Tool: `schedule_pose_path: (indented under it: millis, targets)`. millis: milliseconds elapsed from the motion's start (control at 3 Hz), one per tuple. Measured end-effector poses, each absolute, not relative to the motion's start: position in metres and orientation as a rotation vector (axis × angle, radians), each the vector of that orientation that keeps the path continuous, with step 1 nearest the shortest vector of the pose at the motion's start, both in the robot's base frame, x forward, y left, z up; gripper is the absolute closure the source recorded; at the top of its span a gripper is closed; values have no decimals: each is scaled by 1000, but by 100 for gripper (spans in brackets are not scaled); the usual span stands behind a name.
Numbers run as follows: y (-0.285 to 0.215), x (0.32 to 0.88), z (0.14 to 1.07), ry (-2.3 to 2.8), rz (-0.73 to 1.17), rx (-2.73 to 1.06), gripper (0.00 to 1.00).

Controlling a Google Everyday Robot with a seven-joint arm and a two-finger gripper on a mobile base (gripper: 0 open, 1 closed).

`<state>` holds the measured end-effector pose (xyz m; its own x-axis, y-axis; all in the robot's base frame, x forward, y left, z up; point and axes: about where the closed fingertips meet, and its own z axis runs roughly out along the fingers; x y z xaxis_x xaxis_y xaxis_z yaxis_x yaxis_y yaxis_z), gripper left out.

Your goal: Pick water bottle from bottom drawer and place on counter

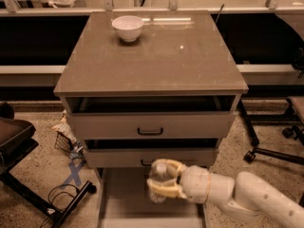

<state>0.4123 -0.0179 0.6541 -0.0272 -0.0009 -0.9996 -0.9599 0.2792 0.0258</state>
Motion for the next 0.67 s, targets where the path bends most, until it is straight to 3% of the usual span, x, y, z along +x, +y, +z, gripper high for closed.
schedule_pose_path:
  millis: [667]
  targets:
    - [-26, 435, 838, 1334, 841, -877, 100]
